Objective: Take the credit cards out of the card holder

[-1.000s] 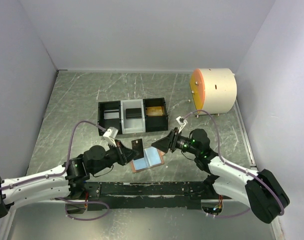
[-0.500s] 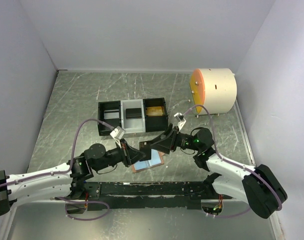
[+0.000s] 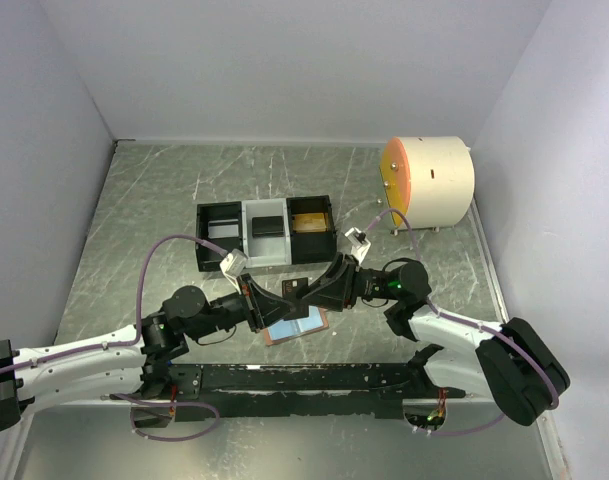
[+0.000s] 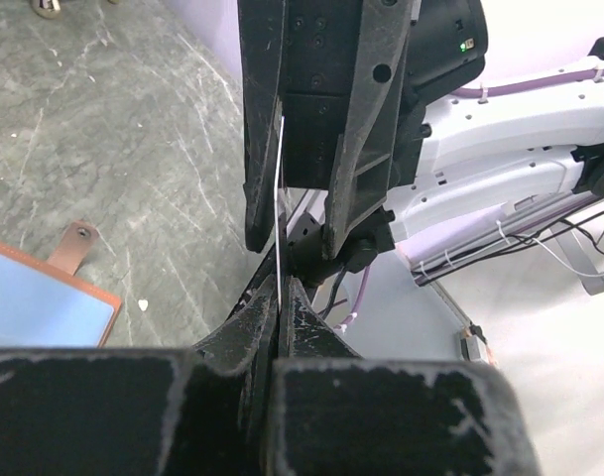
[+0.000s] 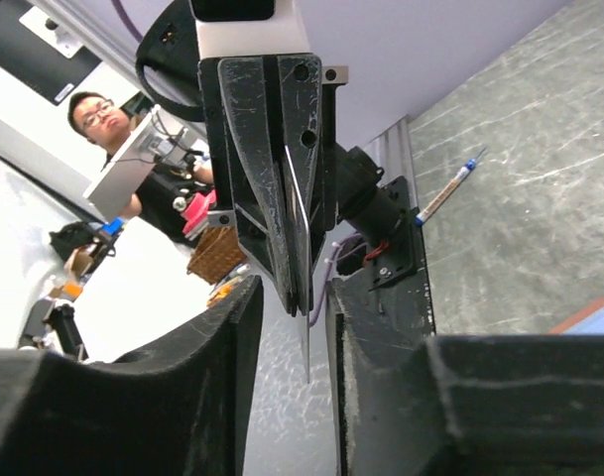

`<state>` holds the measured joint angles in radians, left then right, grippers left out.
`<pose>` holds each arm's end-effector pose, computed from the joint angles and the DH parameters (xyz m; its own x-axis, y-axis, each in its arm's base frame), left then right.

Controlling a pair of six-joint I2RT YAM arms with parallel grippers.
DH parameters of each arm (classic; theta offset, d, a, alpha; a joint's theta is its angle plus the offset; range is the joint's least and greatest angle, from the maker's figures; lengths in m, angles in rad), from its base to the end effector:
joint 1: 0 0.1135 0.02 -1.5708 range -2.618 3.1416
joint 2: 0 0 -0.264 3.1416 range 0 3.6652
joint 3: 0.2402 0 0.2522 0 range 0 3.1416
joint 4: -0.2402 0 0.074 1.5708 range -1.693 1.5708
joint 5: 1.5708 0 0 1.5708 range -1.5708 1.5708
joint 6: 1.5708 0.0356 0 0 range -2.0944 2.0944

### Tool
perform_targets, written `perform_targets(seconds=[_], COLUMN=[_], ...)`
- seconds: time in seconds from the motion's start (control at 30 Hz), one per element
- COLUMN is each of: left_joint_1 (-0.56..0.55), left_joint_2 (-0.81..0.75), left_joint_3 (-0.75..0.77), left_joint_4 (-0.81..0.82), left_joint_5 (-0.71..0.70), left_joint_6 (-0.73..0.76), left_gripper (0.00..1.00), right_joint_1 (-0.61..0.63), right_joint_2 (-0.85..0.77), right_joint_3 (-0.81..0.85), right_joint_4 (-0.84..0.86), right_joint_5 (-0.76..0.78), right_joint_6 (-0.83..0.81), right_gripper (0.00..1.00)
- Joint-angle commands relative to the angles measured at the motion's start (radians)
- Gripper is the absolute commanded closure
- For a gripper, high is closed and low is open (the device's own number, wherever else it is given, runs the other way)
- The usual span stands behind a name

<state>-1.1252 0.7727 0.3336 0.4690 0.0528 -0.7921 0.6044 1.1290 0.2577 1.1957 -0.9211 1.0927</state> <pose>0.0792 -0.1702 0.2512 -0.6486 -0.2914 -0.7032 0.6580 0.2496 -0.7104 0.1495 0.1377 0.2338 -0.7360 0.1445 -0.6614 -0.6768 -0.1291 0.7248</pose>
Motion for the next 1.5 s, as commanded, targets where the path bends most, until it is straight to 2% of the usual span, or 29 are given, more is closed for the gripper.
perform_targets(seconds=[0.0, 0.3, 0.57, 0.7, 1.07, 1.23, 1.33, 1.37, 1.47], left_joint_1=[-0.005, -0.005, -0.005, -0.005, -0.005, -0.005, -0.005, -0.005, -0.006], left_joint_2=[-0.002, 0.019, 0.026, 0.016, 0.013, 0.044, 0.041, 0.036, 0.008], left_joint_3=[-0.001, -0.011, -0.042, -0.050, -0.054, -0.059, -0.063, -0.065, -0.068], left_joint_4=[0.079, 0.128, 0.189, 0.187, 0.182, 0.223, 0.229, 0.227, 0.193], left_joint_5=[0.044, 0.051, 0.050, 0.044, 0.074, 0.091, 0.079, 0.072, 0.045], left_joint_6=[-0.004, -0.016, -0.033, -0.035, -0.034, -0.045, -0.048, -0.049, -0.053], left_gripper=[0.93, 0.93, 0.93, 0.93, 0.93, 0.93, 0.93, 0.92, 0.81], right_joint_1=[0.008, 0.017, 0.029, 0.035, 0.037, 0.041, 0.042, 0.042, 0.041], right_joint_2=[0.020, 0.065, 0.072, 0.081, 0.140, 0.158, 0.138, 0.126, 0.074], right_joint_3=[-0.009, 0.024, 0.016, 0.015, 0.011, 0.019, 0.021, 0.020, 0.014], right_joint_4=[0.126, 0.180, 0.171, 0.178, 0.287, 0.306, 0.248, 0.221, 0.112], right_joint_5=[-0.043, -0.068, -0.058, -0.045, 0.010, 0.014, 0.016, 0.021, 0.046], right_joint_6=[0.055, 0.094, 0.093, 0.093, 0.148, 0.159, 0.127, 0.113, 0.053], right_gripper=[0.72, 0.89, 0.85, 0.76, 0.79, 0.90, 1.00, 1.00, 1.00])
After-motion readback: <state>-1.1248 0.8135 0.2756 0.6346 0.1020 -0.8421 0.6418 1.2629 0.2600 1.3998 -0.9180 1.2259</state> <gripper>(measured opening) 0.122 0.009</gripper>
